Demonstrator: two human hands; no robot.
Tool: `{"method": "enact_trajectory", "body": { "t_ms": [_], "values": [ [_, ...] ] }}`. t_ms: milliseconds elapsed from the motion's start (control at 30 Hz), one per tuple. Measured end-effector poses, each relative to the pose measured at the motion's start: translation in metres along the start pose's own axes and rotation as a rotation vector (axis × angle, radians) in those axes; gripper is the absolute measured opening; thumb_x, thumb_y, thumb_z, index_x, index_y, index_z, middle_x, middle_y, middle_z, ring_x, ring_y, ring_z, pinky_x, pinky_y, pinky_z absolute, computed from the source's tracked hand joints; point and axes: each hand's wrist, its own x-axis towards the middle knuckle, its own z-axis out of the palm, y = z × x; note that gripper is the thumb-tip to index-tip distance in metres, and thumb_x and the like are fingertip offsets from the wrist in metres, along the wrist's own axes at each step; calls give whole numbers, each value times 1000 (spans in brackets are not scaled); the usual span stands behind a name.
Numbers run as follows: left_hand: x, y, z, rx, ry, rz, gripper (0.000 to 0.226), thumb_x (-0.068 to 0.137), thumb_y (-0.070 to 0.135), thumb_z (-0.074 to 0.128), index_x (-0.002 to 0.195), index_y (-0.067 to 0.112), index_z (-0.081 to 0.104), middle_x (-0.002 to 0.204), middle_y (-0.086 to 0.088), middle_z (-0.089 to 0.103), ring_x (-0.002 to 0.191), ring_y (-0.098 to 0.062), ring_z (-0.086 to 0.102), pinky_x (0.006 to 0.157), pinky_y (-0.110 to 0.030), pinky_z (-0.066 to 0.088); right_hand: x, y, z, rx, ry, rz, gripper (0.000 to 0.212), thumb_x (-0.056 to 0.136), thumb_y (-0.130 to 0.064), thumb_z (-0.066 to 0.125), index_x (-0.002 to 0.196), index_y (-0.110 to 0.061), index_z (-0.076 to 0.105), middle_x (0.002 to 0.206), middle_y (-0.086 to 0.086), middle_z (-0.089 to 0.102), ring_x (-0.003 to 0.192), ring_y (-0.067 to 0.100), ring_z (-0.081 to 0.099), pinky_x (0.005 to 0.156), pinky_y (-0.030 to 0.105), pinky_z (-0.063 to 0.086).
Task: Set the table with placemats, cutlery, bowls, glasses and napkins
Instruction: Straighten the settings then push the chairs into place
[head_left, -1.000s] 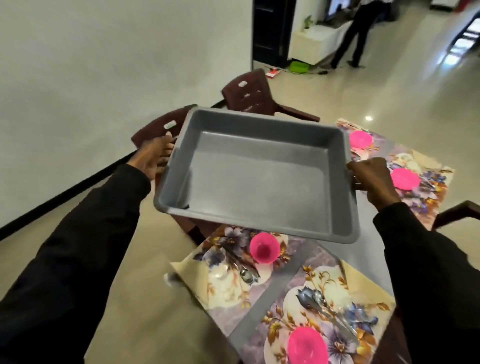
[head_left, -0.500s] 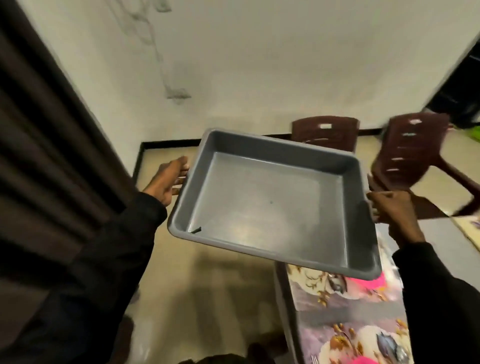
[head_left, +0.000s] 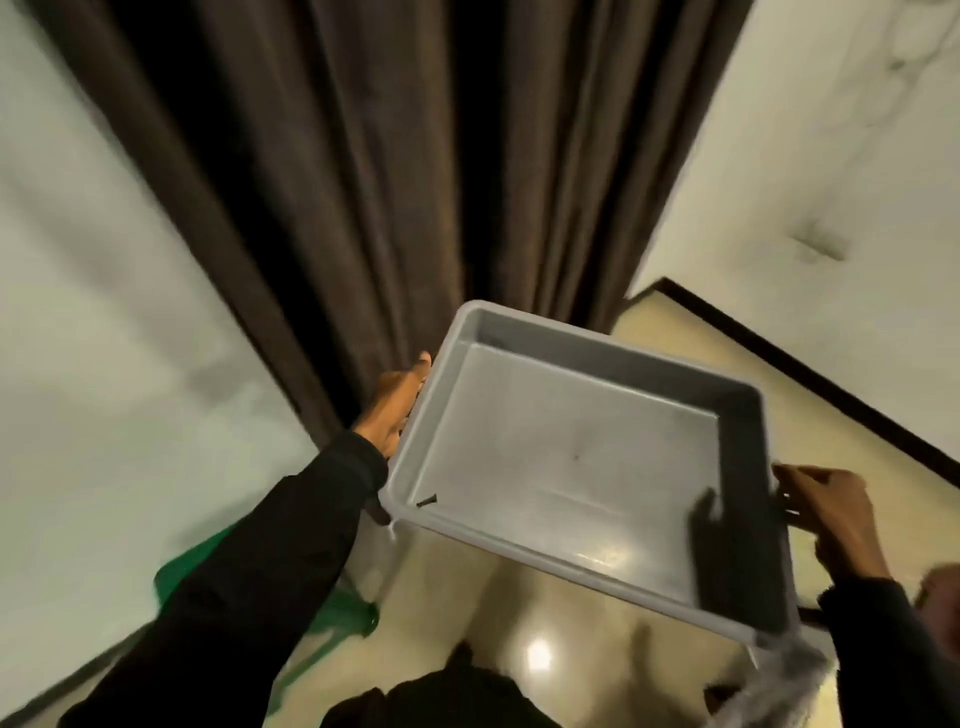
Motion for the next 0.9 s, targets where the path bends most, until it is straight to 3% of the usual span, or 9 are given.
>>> {"method": "enact_trajectory", "body": {
  "t_ms": [67, 167, 267, 400, 467, 533, 633, 733, 900],
  "values": [
    [-18, -18, -34, -69, 104, -16, 41, 103, 48, 54, 97, 10, 67, 78, -4, 63, 70, -20, 63, 50, -19, 52, 10, -16, 29, -31, -94, -55, 21, 97, -23, 65, 82, -11, 72, 89, 26, 70, 87, 46, 68, 90, 59, 57],
    [-53, -55, -81, -164, 277, -59, 42, 103, 48, 53, 90, 11, 69, 75, -3, 68, 64, -18, 65, 50, -21, 52, 11, -43, 80, -79, -264, -108, 16, 97, -21, 66, 82, -18, 71, 95, 26, 71, 92, 45, 68, 93, 61, 54],
    [-88, -90, -114, -216, 422, -100, 43, 104, 47, 50, 93, 10, 69, 82, -5, 69, 69, -19, 64, 58, -26, 51, 13, -55, 128, -122, -364, -147, 25, 94, -19, 68, 70, -16, 72, 87, 22, 71, 88, 46, 68, 90, 63, 55],
    [-131, -141, -152, -306, 594, -90, 41, 99, 51, 59, 91, 12, 69, 75, -2, 66, 66, -19, 61, 55, -23, 50, -6, -63, 189, -156, -517, -211, 25, 92, -17, 69, 68, -18, 75, 86, 21, 71, 81, 41, 68, 87, 63, 56],
    [-150, -165, -169, -314, 643, -65, 45, 88, 56, 65, 88, 11, 68, 72, -6, 62, 66, -20, 57, 57, -25, 47, -18, -61, 217, -174, -593, -244, 28, 92, -13, 70, 71, -29, 78, 84, 21, 72, 78, 37, 66, 84, 60, 57],
    [-164, -188, -184, -319, 681, -98, 44, 96, 52, 58, 83, 10, 65, 66, -1, 62, 58, -16, 57, 58, -26, 44, -28, -60, 246, -180, -658, -285, 33, 91, -9, 69, 72, -34, 78, 82, 14, 73, 80, 38, 67, 83, 58, 57],
    [-180, -223, -209, -421, 748, -216, 47, 102, 53, 51, 100, 10, 70, 90, -5, 71, 80, -21, 65, 71, -31, 48, -40, -51, 290, -223, -723, -312, 23, 92, -15, 70, 80, -32, 78, 92, 14, 73, 90, 43, 69, 87, 63, 56],
    [-192, -257, -237, -484, 781, -279, 50, 100, 55, 52, 112, 9, 69, 112, -10, 68, 98, -26, 62, 77, -33, 48, -50, -38, 337, -241, -772, -333, 12, 91, -21, 73, 85, -30, 78, 95, 8, 76, 92, 34, 71, 89, 62, 56],
    [-190, -304, -288, -523, 817, -383, 54, 100, 58, 48, 120, 11, 64, 115, -7, 67, 102, -26, 61, 83, -38, 46, -94, -35, 413, -325, -824, -309, 15, 90, -15, 71, 80, -24, 78, 88, 4, 76, 88, 29, 71, 87, 58, 58]
  ]
}}
